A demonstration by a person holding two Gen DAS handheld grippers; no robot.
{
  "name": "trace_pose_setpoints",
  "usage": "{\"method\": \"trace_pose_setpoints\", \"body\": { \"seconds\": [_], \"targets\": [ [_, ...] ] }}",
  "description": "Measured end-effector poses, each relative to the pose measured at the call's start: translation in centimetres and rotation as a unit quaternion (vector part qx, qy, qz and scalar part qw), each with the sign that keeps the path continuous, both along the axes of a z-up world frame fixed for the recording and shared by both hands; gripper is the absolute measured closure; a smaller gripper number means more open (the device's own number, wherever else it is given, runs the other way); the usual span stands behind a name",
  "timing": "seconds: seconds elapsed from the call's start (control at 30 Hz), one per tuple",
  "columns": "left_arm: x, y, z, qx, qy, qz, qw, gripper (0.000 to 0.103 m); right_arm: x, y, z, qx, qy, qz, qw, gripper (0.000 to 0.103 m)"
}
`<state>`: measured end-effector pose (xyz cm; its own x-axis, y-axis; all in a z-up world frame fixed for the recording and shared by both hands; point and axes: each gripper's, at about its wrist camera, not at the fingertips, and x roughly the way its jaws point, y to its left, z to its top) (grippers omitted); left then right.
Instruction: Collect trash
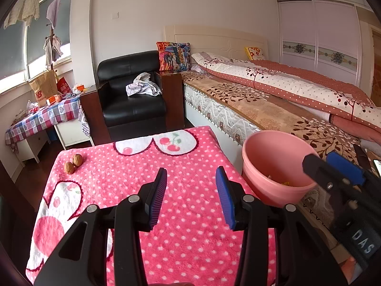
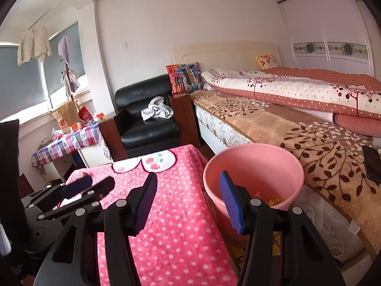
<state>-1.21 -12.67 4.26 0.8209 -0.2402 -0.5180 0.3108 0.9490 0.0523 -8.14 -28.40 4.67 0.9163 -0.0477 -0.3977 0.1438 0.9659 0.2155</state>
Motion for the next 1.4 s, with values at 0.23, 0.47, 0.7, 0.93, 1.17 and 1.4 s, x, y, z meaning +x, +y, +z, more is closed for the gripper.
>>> {"method": "trace_pose_setpoints", "body": {
  "seconds": [0.23, 0.47, 0.7, 0.93, 1.17, 1.4],
  "targets": [
    [0.0, 0.0, 0.0, 0.001, 0.001, 0.000, 1.0000, 0.060, 0.1, -0.1, 0.3, 0.002, 0.005, 0.000, 1.000, 0.049],
    [0.0, 0.0, 0.0, 0.000, 0.001, 0.000, 1.0000, 0.060, 0.2, -0.3, 0.3, 0.002, 0.007, 0.000, 1.000, 0.049],
    [0.1, 0.0, 0.0, 0.000, 0.002, 0.001, 1.0000, 0.060, 0.5, -0.4, 0.1, 0.002, 0.010, 0.001, 1.000, 0.049],
    [0.2, 0.2, -0.1, -0.001, 0.004, 0.002, 1.0000, 0.060, 0.7, -0.3, -0.1, 0.000, 0.013, 0.002, 1.000, 0.049],
    [0.7, 0.6, -0.4, -0.002, 0.007, 0.006, 1.0000, 0.060, 1.6, -0.3, -0.4, 0.001, 0.018, 0.006, 1.000, 0.049],
    [1.1, 0.9, -0.5, -0.002, 0.009, 0.009, 0.9999, 0.060, 2.1, 0.0, -0.5, -0.002, 0.022, 0.011, 1.000, 0.049]
  ]
}}
